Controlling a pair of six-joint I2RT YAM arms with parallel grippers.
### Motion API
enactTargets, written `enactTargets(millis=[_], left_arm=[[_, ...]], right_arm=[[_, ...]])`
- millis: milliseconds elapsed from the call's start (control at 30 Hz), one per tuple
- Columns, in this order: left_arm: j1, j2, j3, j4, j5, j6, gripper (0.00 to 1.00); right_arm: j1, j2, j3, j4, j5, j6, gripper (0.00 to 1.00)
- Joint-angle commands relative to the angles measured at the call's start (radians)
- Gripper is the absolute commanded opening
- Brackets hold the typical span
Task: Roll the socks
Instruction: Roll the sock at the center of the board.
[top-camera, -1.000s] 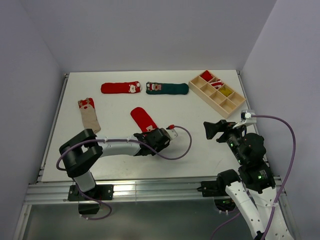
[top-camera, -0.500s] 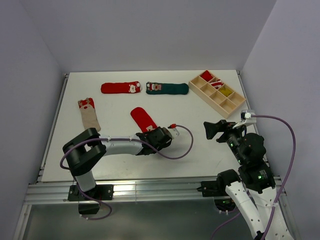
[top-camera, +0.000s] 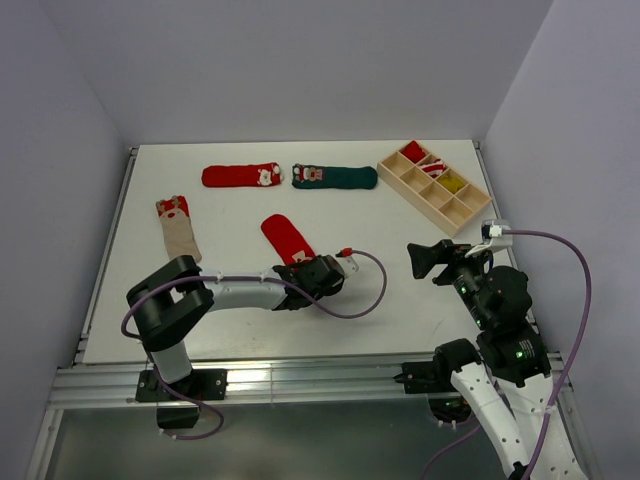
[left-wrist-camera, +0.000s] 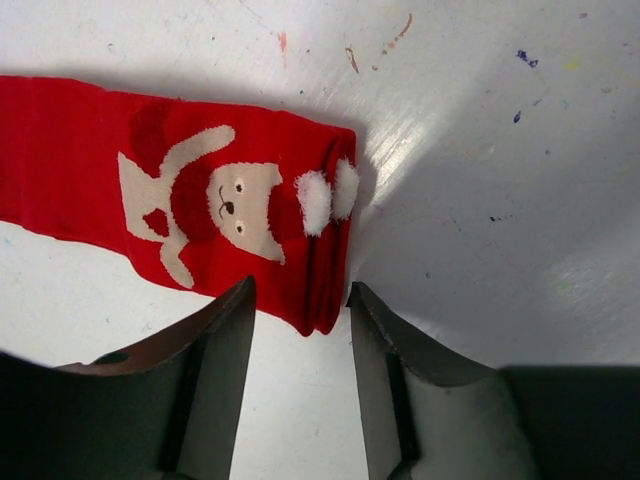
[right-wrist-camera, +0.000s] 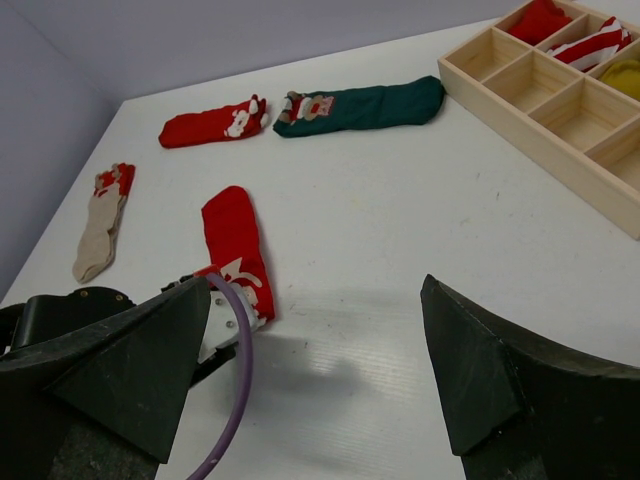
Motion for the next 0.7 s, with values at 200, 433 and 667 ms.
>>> enactTargets(millis=[200, 433, 667], left_arm=[[-0.006, 0.055, 0.02, -0.043, 0.039, -0.023, 0.31], [-0.006, 0.053, 0.035, -0.026, 0.106, -0.055, 0.09], [-0.005, 0.023, 0.064, -0.006, 0.206, -0.163, 0.0]], right_arm=[[0.011, -0.006, -0.011, 0.039, -0.004, -0.016, 0.92], [0.011, -0.001, -0.008, 0.036, -0.013, -0.017, 0.91], [0.011, 0.011, -0.002, 0.037, -0.037, -0.019, 0.9]])
